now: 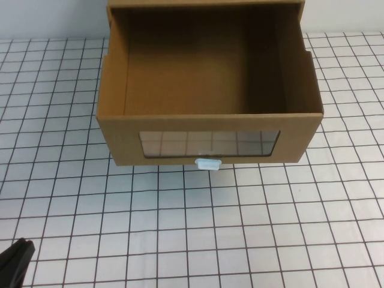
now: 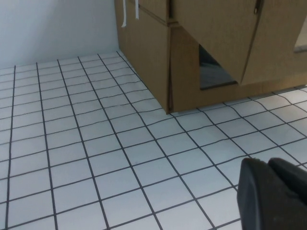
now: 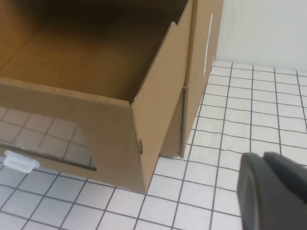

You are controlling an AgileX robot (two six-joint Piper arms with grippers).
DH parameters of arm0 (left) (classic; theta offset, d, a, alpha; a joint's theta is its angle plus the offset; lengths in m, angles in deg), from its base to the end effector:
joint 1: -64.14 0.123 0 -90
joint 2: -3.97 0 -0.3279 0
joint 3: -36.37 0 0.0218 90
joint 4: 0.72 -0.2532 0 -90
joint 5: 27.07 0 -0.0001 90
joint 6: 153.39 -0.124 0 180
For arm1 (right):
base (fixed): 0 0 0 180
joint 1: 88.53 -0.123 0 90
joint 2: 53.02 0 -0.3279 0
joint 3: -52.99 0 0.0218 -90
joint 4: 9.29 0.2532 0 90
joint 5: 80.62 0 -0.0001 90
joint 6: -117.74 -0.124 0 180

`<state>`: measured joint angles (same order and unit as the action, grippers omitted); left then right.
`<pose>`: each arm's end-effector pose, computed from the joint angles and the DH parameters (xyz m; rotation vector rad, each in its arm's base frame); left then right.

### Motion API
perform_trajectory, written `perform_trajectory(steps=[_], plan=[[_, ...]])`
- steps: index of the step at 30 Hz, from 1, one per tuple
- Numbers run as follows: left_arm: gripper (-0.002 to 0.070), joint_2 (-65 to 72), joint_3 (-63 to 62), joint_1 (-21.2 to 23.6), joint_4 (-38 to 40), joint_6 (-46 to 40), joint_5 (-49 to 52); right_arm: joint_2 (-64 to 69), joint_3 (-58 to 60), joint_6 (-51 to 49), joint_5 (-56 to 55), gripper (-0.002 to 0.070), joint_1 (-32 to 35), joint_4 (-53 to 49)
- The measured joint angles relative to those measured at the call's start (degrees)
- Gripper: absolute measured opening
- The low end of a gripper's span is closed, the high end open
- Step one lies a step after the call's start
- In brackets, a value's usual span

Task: Open the shoe box
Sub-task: 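Pull the top drawer of the cardboard box fully open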

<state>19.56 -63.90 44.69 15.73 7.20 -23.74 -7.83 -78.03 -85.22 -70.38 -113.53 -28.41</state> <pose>0.0567 -0.0222 0.1909 0.3475 1.6893 -0.2268 0.1328 0.0539 0.3292 -0.2893 1.7998 0.3075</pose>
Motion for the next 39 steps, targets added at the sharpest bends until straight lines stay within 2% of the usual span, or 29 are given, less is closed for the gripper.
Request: perform_trajectory(steps=[18,24,28,33,36,39], plan=[[-0.0005,0.0,0.0,0.0,0.0,0.0,0.5,0.0,0.1,0.0,0.0,-0.0014,0.0,0.1],[-0.0005,0.0,0.0,0.0,0.0,0.0,0.5,-0.3,0.6,0.0,0.6,-0.0013,0.6,-5.8],[-0.0005,0.0,0.0,0.0,0.0,0.0,0.5,-4.0,4.6,0.1,-2.9,-0.0013,8.0,-7.1],[-0.0005,0.0,0.0,0.0,0.0,0.0,0.5,-15.6,16.7,0.1,-9.4,-0.0013,21.4,-5.9],[-0.0005,0.0,0.0,0.0,0.0,0.0,0.6,-24.4,23.0,0.1,-9.8,-0.0013,25.2,-4.1],[-0.0005,0.0,0.0,0.0,0.0,0.0,0.6,-33.1,27.1,0.1,-8.5,-0.0013,25.9,-2.6]])
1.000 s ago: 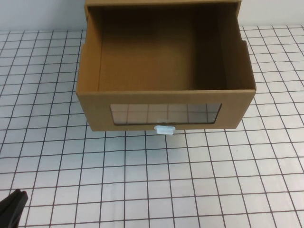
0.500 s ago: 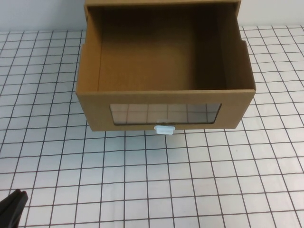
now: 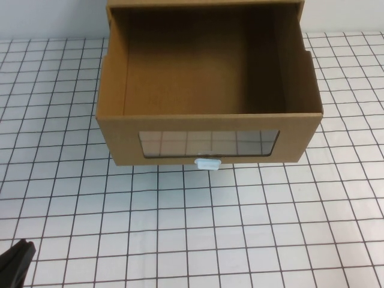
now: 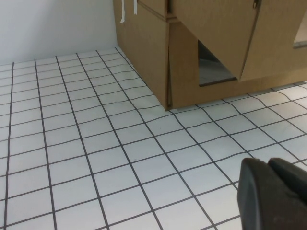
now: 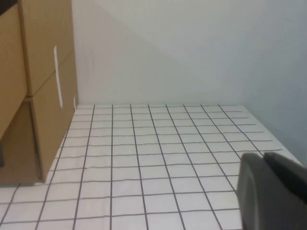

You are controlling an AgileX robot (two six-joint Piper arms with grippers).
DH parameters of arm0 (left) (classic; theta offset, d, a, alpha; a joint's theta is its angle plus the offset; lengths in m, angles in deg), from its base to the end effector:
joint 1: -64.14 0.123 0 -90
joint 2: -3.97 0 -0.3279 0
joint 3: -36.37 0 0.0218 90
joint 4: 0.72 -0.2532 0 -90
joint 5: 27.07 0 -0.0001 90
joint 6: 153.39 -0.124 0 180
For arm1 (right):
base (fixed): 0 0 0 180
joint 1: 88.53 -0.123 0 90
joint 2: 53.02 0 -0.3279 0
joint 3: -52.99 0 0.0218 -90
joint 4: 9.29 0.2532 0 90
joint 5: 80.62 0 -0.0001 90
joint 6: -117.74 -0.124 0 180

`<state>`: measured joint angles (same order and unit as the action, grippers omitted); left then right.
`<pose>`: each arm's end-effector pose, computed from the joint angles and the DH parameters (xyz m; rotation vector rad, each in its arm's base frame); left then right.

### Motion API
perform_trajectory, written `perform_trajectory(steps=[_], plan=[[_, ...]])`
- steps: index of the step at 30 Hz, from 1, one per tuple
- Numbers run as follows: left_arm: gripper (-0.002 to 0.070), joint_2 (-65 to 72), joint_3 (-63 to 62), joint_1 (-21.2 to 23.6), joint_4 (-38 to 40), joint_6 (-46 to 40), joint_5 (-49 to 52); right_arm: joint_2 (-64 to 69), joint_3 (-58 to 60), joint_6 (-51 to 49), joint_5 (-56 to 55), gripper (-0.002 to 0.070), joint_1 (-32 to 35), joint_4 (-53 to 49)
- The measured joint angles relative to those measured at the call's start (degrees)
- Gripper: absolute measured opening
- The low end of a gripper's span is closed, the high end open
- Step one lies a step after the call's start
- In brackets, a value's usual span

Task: Open the shoe box
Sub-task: 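Pull the top drawer of the cardboard box fully open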

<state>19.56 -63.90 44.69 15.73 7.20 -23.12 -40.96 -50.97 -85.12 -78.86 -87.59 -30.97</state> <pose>0.0564 -0.0225 0.1896 0.3519 1.6991 -0.2284 0.0556 -0.0024 0.2222 0.0380 1.5657 -0.0055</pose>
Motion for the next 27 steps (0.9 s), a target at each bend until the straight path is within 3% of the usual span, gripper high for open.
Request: perform_trajectory(steps=[3,16,22,27], plan=[[-0.0005,0.0,0.0,0.0,0.0,0.0,0.0,-5.2,1.9,0.0,2.1,-0.0013,0.1,1.7],[-0.0005,0.0,0.0,0.0,0.0,0.0,0.0,-5.7,3.5,0.0,2.5,-0.0013,0.1,8.0],[-0.0005,0.0,0.0,0.0,0.0,0.0,0.0,-5.7,3.5,19.9,4.6,-0.0013,0.1,25.3],[-0.0005,0.0,0.0,0.0,0.0,0.0,0.0,-5.7,3.5,25.2,12.4,-0.0013,0.1,28.6]])
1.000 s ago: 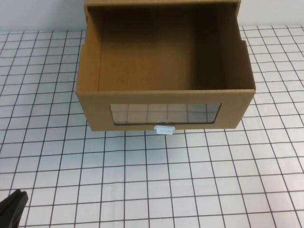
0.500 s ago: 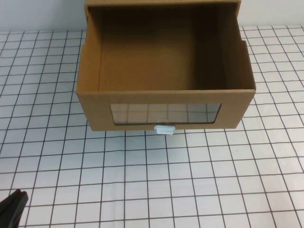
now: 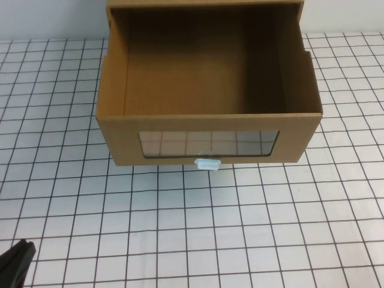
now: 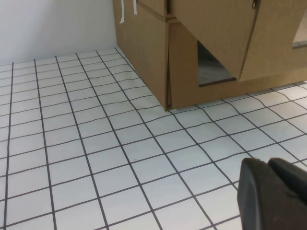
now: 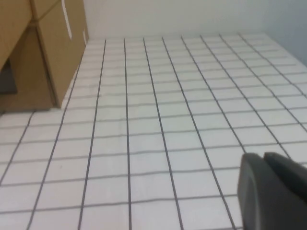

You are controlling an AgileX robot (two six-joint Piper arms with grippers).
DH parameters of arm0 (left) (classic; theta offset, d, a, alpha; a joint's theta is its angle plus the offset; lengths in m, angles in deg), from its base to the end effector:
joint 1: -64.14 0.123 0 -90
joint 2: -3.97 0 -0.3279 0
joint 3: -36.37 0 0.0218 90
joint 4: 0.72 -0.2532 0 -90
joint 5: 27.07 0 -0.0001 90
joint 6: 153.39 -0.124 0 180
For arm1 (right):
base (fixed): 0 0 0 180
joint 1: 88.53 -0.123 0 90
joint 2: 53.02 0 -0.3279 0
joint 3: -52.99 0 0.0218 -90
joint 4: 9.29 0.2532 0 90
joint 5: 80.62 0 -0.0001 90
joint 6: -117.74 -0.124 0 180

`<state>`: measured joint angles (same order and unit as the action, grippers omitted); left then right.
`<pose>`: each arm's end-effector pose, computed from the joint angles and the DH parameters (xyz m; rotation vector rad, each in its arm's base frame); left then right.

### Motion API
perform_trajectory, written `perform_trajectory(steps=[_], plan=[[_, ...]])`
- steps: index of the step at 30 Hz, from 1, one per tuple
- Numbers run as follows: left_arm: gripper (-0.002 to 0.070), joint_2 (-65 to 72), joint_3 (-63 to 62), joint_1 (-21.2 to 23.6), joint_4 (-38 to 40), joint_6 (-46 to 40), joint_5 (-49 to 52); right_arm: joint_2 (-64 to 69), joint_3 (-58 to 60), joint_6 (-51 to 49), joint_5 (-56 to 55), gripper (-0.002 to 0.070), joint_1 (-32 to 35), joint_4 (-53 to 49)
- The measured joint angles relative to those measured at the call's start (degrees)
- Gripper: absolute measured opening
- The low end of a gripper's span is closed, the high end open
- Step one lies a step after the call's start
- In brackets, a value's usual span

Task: Open the shoe box
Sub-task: 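Pull the top drawer of the cardboard box fully open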

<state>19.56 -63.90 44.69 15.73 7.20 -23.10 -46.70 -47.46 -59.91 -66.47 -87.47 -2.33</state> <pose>0.0564 -0.0225 0.1896 0.3520 1.6994 -0.2284 0.0472 0.0028 0.1776 0.0614 1.7433 0.0686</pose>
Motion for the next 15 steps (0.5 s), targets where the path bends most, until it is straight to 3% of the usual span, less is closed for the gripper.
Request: perform_trajectory(steps=[15], plan=[[-0.0005,0.0,0.0,0.0,0.0,0.0,0.0,0.0,0.0,1.6,6.1,-0.0013,0.0,-0.1]])
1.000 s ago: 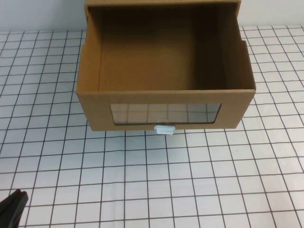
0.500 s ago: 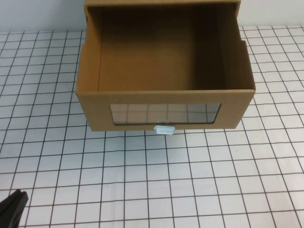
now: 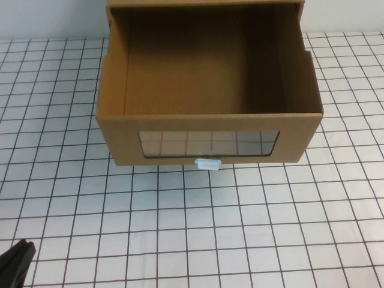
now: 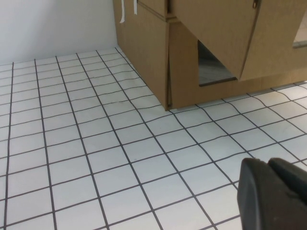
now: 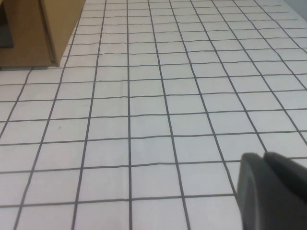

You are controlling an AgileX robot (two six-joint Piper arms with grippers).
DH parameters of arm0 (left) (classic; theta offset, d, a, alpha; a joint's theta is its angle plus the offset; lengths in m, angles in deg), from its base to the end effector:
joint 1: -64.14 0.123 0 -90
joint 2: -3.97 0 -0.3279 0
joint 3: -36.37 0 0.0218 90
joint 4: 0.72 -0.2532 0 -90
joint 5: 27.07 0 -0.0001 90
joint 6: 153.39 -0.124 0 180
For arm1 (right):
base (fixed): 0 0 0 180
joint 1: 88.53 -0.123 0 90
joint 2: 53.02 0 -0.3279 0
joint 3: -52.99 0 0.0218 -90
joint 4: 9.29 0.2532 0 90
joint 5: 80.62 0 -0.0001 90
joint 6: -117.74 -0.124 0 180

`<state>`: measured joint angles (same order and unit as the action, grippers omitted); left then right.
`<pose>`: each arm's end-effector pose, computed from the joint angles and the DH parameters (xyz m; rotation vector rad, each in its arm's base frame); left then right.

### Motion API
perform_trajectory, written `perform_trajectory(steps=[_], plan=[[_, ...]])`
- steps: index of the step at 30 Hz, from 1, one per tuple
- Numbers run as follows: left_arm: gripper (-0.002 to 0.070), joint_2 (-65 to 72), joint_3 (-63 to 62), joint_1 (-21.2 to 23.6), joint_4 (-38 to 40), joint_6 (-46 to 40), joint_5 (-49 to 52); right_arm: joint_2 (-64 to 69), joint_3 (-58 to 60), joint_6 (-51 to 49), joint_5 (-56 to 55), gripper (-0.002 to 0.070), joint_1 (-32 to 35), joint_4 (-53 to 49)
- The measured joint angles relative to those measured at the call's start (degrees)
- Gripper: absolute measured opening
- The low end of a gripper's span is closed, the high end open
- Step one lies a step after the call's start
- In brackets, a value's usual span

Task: Open the shoe box
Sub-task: 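Pull the top drawer of the cardboard box fully open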

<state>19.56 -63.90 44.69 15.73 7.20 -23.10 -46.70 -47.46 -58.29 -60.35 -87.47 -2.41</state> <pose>0.0564 -0.0225 0.1896 0.3520 1.6994 -0.2284 0.0442 0.0043 0.1648 0.0283 1.8501 0.0558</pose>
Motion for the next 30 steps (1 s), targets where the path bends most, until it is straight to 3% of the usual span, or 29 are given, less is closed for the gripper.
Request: perform_trajectory(steps=[21,25,30], plan=[[-0.0005,0.0,0.0,0.3,0.0,-0.5,-1.9,0.0,0.0,0.0,0.1,-0.0013,0.0,0.0],[-0.0005,-1.8,0.0,4.7,-0.2,0.3,-4.8,0.0,0.0,0.0,0.1,-0.0013,0.0,0.0],[-0.0005,-8.2,0.0,12.7,-7.3,7.4,-2.2,0.0,0.0,0.0,0.1,-0.0013,0.0,0.0]])
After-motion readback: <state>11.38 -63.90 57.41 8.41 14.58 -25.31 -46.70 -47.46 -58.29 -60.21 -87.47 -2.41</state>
